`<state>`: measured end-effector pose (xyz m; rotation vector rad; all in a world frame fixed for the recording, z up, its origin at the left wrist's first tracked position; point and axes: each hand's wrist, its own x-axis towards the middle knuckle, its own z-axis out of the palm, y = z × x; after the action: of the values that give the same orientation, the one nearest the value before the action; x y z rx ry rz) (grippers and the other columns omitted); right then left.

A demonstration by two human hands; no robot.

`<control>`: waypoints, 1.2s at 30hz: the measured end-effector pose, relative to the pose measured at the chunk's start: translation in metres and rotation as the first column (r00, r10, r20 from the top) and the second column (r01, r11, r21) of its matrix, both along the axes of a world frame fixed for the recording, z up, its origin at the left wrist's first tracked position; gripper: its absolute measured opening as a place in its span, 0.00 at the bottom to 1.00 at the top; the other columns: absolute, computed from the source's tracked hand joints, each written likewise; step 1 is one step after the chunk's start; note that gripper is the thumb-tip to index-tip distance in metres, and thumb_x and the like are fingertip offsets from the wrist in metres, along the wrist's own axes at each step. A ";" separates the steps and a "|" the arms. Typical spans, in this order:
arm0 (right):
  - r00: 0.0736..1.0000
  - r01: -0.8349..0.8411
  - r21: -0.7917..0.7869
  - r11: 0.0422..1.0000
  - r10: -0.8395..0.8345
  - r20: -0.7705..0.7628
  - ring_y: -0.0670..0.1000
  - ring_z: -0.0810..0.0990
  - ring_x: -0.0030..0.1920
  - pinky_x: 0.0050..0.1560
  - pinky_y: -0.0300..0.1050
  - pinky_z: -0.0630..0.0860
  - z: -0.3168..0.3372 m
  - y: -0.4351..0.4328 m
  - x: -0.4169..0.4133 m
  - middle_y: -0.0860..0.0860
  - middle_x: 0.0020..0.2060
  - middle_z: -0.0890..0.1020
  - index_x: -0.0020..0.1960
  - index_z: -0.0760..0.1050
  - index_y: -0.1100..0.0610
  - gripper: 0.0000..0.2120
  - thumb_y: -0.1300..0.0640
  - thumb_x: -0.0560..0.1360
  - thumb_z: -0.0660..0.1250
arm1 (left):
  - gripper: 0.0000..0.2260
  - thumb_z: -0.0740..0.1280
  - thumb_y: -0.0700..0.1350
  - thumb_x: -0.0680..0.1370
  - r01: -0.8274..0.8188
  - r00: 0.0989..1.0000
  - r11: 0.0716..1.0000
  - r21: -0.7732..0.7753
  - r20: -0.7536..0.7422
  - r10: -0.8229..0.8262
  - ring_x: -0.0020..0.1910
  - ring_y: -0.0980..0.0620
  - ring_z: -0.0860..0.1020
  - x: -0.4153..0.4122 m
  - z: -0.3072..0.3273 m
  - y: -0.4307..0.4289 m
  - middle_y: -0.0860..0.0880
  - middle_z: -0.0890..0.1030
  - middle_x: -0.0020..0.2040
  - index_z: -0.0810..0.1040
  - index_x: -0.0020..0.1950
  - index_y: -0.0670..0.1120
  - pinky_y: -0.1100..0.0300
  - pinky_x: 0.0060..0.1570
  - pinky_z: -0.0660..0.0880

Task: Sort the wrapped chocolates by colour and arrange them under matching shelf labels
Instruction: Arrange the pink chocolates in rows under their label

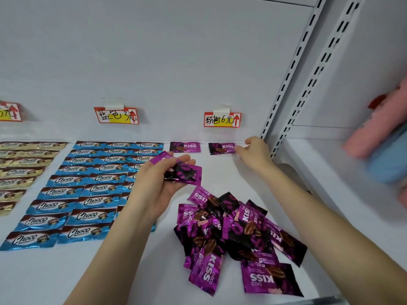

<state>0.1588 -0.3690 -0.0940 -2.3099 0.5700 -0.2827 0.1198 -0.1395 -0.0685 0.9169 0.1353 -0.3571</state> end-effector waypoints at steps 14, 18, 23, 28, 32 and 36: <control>0.921 -0.386 -0.424 0.820 0.372 -0.119 0.56 0.66 0.64 0.64 0.48 0.63 -0.027 0.018 0.005 0.56 0.64 0.71 0.68 0.68 0.55 0.19 0.52 0.80 0.53 | 0.03 0.66 0.37 0.75 -0.104 0.994 0.988 0.113 -0.021 0.107 0.35 0.52 0.84 -0.001 -0.005 0.010 0.47 0.84 0.35 0.76 0.48 0.43 0.58 0.29 0.79; 0.926 -0.371 -0.417 0.830 0.363 -0.101 0.56 0.66 0.65 0.64 0.48 0.62 -0.026 0.020 0.005 0.56 0.64 0.71 0.68 0.68 0.57 0.18 0.53 0.81 0.53 | 0.03 0.64 0.35 0.76 -0.102 0.994 0.991 0.090 -0.026 0.105 0.33 0.51 0.83 -0.001 -0.004 0.011 0.47 0.83 0.32 0.76 0.45 0.42 0.57 0.28 0.79; 0.928 -0.362 -0.432 0.826 0.364 -0.083 0.56 0.67 0.65 0.65 0.50 0.63 -0.027 0.022 0.005 0.55 0.65 0.71 0.68 0.68 0.57 0.18 0.53 0.81 0.53 | 0.03 0.64 0.35 0.77 -0.089 0.996 0.991 0.099 -0.010 0.090 0.32 0.52 0.83 -0.002 -0.005 0.011 0.47 0.83 0.31 0.75 0.45 0.42 0.58 0.28 0.79; 0.920 -0.382 -0.490 0.784 0.372 -0.122 0.55 0.64 0.68 0.66 0.51 0.63 -0.030 0.021 0.007 0.51 0.69 0.68 0.70 0.66 0.53 0.19 0.52 0.81 0.50 | 0.03 0.64 0.35 0.77 -0.069 0.998 0.990 0.126 0.022 0.066 0.34 0.52 0.83 -0.002 -0.006 0.011 0.47 0.84 0.34 0.77 0.47 0.41 0.58 0.29 0.79; 0.919 -0.389 -0.486 0.782 0.364 -0.150 0.53 0.61 0.71 0.68 0.53 0.61 -0.032 0.019 0.008 0.51 0.71 0.66 0.70 0.65 0.52 0.19 0.51 0.81 0.49 | 0.04 0.66 0.35 0.75 -0.070 0.997 0.988 0.138 0.039 0.065 0.37 0.51 0.84 -0.001 -0.008 0.011 0.47 0.85 0.37 0.78 0.47 0.42 0.54 0.33 0.81; 0.918 -0.392 -0.441 0.808 0.377 -0.125 0.53 0.62 0.70 0.69 0.51 0.60 -0.028 0.021 0.005 0.53 0.70 0.67 0.70 0.65 0.54 0.19 0.53 0.81 0.50 | 0.06 0.68 0.35 0.74 -0.065 0.997 0.990 0.126 0.044 0.060 0.39 0.49 0.84 -0.002 -0.008 0.011 0.46 0.85 0.39 0.77 0.49 0.41 0.51 0.38 0.82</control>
<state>0.1635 -0.3482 -0.1220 -2.8259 0.0259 -0.1972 0.1176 -0.1284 -0.0761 1.0426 0.1511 -0.2740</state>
